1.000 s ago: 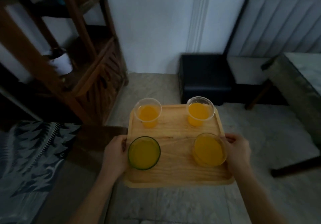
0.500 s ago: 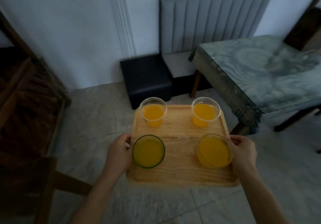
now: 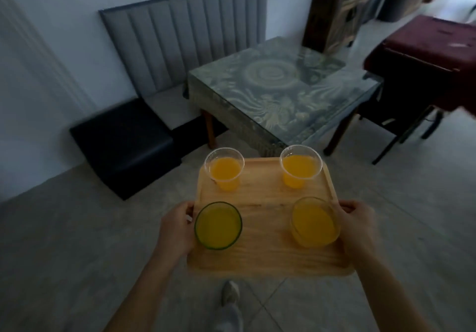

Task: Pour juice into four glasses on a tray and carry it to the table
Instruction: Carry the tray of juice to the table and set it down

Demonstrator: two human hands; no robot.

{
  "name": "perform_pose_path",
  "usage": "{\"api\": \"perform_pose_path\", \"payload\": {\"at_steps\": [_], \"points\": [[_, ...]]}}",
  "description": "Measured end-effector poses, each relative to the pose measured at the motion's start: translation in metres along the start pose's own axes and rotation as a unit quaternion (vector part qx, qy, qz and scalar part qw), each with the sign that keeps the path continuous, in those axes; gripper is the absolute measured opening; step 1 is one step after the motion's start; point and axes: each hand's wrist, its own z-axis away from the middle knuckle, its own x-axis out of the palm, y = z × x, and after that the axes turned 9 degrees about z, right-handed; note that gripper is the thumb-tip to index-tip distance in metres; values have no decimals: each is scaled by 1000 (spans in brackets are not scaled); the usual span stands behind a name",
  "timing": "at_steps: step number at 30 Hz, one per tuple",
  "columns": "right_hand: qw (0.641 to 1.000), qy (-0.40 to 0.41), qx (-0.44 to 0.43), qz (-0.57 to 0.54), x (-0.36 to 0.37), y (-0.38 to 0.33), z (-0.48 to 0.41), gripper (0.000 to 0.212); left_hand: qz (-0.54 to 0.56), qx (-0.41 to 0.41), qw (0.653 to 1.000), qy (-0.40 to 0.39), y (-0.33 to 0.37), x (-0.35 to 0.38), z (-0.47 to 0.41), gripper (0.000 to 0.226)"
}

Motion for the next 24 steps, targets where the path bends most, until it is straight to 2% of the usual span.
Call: {"api": "perform_pose_path", "payload": {"at_steps": [11, 18, 24], "points": [[990, 105, 81, -57, -51, 16, -89, 3, -17, 60, 992, -111, 72, 102, -125, 14], [978, 162, 109, -75, -75, 4, -159, 14, -27, 121, 979, -161, 128, 163, -211, 14], [964, 211, 136, -86, -90, -1, -210, 13, -41, 156, 970, -183, 163, 216, -272, 9]]}}
